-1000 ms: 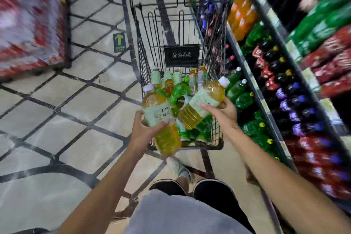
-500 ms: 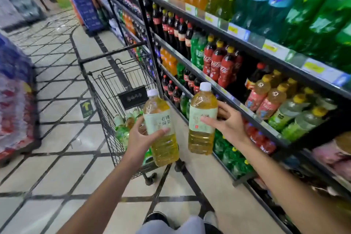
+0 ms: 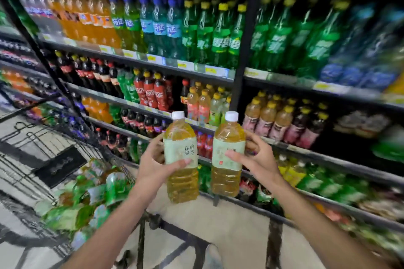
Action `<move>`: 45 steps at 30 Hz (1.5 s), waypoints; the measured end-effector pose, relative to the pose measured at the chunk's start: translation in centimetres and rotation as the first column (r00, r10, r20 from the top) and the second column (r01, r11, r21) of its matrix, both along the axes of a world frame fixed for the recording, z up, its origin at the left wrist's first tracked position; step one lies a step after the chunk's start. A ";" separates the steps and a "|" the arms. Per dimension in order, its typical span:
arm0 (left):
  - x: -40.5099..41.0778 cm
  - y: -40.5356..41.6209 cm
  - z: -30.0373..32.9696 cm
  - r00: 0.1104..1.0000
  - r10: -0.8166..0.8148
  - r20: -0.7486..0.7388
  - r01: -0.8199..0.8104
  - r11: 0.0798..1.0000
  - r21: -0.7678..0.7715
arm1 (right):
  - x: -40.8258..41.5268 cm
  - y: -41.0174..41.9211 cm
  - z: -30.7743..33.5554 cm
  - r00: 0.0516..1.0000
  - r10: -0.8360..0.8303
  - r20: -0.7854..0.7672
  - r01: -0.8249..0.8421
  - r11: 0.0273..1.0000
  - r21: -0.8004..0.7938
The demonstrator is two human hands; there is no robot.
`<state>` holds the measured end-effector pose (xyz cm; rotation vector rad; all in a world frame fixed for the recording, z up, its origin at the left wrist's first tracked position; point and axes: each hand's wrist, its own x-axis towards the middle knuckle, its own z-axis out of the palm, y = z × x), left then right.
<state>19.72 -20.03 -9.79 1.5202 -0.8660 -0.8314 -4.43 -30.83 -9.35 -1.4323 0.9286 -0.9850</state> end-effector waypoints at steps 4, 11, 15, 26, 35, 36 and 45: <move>-4.5 0.8 0.9 0.981 -0.193 0.006 0.193 0.981 -0.036 | -6.0 5.0 1.0 0.987 -0.161 -0.023 0.160 0.987 -0.018; -16.6 0.3 3.3 0.896 -0.441 0.048 0.443 0.891 -0.096 | -19.6 11.2 3.1 0.899 -0.435 -0.053 0.433 0.900 -0.050; -25.2 0.1 4.1 0.846 -0.527 0.082 0.534 0.834 -0.143 | -28.5 13.7 4.1 0.862 -0.506 -0.037 0.501 0.860 -0.094; -52.0 0.8 4.3 0.734 -0.652 0.189 0.674 0.732 -0.097 | -55.8 20.9 3.8 0.741 -0.666 -0.079 0.658 0.745 -0.108; -64.3 -2.7 2.5 0.707 -0.679 0.198 0.693 0.721 0.004 | -67.8 17.7 0.6 0.734 -0.672 -0.099 0.673 0.739 -0.028; -65.1 -3.7 2.3 0.703 -0.684 0.193 0.695 0.719 0.018 | -68.5 16.7 0.2 0.740 -0.664 -0.102 0.666 0.746 -0.026; -72.4 -18.3 -2.8 0.668 -0.726 0.162 0.721 0.686 0.100 | -74.3 4.0 -3.4 0.696 -0.705 -0.139 0.714 0.700 0.021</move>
